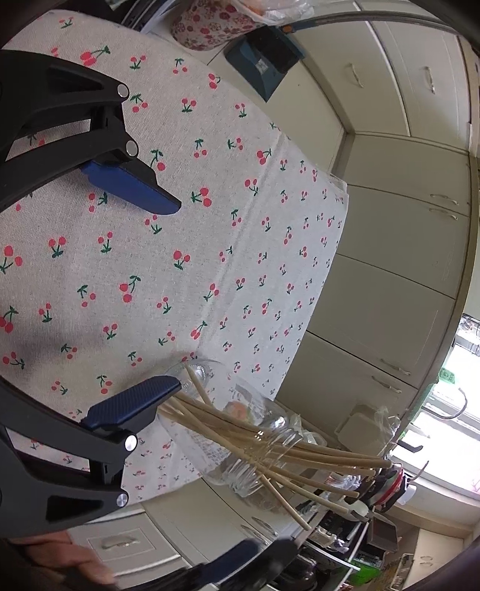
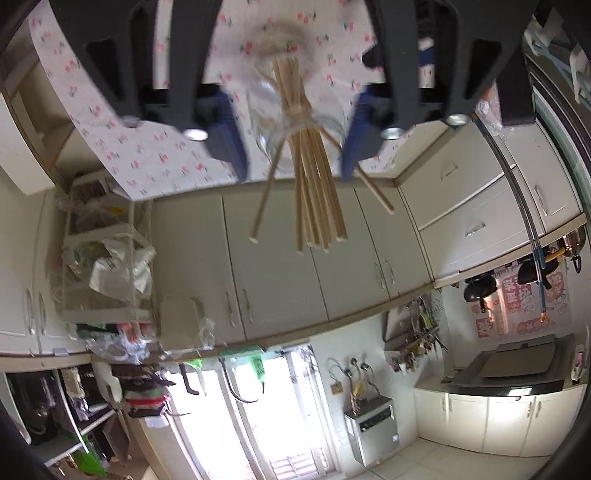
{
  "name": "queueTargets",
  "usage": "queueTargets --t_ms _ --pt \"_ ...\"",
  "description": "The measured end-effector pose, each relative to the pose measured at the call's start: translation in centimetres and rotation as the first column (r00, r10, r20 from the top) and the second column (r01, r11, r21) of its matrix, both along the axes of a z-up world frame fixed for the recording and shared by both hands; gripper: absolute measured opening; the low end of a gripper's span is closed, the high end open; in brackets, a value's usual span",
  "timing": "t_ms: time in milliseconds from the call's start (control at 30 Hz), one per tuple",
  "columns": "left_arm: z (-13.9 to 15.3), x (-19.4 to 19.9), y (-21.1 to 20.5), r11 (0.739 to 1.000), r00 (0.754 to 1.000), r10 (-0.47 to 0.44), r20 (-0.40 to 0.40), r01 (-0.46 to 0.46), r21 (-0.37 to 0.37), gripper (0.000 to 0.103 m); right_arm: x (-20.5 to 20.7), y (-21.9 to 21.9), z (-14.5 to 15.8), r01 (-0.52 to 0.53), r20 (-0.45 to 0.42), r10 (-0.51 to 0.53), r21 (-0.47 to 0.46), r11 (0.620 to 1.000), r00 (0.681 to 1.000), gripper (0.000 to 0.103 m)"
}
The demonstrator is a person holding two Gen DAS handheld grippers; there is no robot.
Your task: Organize utensils
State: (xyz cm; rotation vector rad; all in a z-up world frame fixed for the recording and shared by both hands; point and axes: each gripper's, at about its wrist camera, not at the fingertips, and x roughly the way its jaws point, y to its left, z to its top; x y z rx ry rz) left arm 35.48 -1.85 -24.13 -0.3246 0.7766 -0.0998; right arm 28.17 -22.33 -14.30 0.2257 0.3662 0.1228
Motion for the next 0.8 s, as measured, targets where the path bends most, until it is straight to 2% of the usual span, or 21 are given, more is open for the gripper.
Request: queueTargets --t_ms 133,300,367,600,800 --pt "0.8 -1.4 -0.1 0.997 0.999 0.023 -0.030 -0.021 0.070 0.085 -2.7 -0.4 -0.9 0.018 -0.110 -0.022 -0.034 0.999 0.994 0.078" --pt "4.1 -4.7 0.2 0.989 1.000 0.024 -0.004 -0.023 0.149 0.088 -6.0 -1.2 -2.2 0.036 -0.259 -0.043 -0.034 0.999 0.965 0.085" --pt "5.8 -6.2 0.2 0.986 1.000 0.010 0.016 -0.013 0.166 0.089 -7.3 -1.4 -2.1 0.038 -0.290 -0.044 -0.025 0.999 0.956 0.086" --pt "11.7 -13.2 -0.5 0.976 0.995 -0.048 0.084 0.029 0.214 0.093 -13.2 -1.2 1.8 0.049 -0.299 -0.047 -0.001 0.999 0.953 0.094" --pt "14.8 -19.0 -0.2 0.975 0.995 -0.045 0.090 0.024 0.220 0.095 -18.3 -0.8 5.0 0.051 -0.302 -0.049 -0.001 0.999 0.952 0.096"
